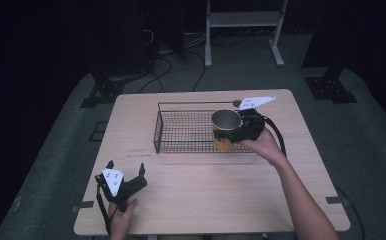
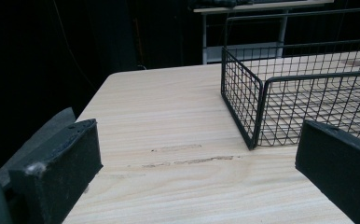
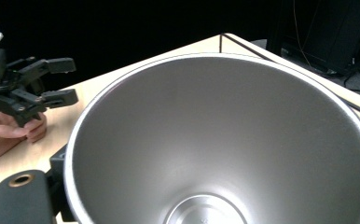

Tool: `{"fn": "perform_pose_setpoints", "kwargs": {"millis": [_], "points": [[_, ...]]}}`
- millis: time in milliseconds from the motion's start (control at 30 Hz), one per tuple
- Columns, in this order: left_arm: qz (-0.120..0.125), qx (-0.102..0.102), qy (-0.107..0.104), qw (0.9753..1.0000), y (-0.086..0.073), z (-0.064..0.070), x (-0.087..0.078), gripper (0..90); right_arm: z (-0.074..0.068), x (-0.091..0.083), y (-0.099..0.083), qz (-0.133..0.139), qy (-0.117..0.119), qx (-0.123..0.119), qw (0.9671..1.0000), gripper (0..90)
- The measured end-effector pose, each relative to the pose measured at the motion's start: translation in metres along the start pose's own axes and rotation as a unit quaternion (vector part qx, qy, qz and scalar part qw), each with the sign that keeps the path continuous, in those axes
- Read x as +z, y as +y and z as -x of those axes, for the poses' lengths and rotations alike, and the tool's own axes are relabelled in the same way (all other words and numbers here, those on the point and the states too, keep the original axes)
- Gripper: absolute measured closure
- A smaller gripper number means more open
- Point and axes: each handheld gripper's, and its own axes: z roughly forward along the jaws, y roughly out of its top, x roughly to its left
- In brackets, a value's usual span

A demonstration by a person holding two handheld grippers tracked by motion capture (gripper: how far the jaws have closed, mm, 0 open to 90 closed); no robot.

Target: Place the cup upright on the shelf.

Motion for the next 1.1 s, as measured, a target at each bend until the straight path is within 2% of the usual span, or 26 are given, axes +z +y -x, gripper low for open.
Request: {"fn": "perform_pose_setpoints", "kwargs": {"millis": [200,667,767,1100], "points": [[0.0,0.0,0.0,1.0,0.0,0.0,0.0,0.0,0.01,0.008,0.004,-0.004,0.007,0.008,0.9999,12.3],[0.0,0.0,-0.001,1.0,0.0,0.0,0.0,0.0,0.023,0.024,0.018,-0.01,0.002,0.005,0.9999,12.3],[0.0,0.0,-0.001,1.0,0.0,0.0,0.0,0.0,0.027,0.027,0.02,-0.015,0.006,0.01,0.9998,12.3],[0.001,-0.002,-0.001,1.0,0.0,0.0,0.0,0.0,0.047,0.04,0.027,-0.022,0.001,0.022,0.9995,12.3]]}}
